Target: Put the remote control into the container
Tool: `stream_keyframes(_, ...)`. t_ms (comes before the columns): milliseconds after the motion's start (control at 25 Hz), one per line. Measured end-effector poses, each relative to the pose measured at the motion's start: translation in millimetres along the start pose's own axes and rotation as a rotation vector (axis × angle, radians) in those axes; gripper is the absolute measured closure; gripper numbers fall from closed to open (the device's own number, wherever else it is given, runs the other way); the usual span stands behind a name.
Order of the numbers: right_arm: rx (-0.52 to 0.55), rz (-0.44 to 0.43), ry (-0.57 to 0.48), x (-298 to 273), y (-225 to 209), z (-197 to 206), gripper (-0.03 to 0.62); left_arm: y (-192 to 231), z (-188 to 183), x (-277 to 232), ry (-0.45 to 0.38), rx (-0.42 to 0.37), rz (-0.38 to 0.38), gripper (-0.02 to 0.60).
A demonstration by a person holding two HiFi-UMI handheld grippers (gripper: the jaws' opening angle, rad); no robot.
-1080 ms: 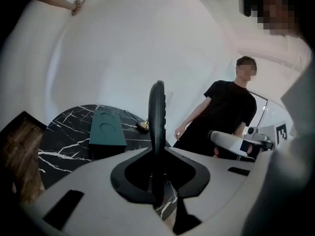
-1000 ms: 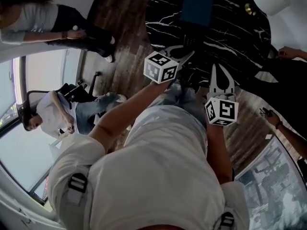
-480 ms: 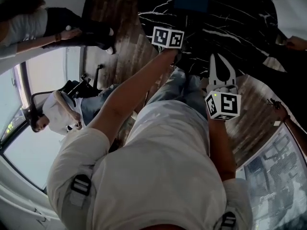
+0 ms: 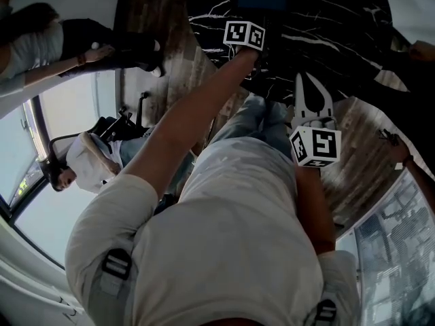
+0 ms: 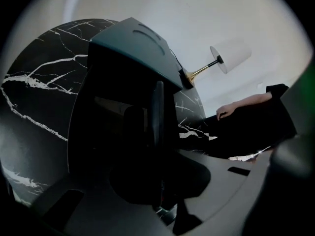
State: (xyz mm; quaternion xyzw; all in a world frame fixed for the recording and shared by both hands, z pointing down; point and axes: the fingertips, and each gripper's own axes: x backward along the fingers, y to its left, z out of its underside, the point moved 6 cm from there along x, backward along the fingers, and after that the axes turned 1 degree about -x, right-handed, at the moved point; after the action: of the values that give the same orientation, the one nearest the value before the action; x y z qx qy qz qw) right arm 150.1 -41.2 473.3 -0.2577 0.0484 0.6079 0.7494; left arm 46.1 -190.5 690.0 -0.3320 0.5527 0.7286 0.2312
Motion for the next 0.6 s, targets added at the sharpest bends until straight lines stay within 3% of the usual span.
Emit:
stream_keyframes(240, -0.008, 0.000, -0.004, -1.7, 0.7, 0.6, 0.583, 11.0, -5.2, -7.6, 0.035, -0.031, -0.070, 0.514)
stream_keyframes(600, -0.005, 0.007, -0.012, 6.6, -1.4, 0.0, 0.583, 8.3, -4.1, -9.6, 0.038, -0.037, -0.069, 0.512)
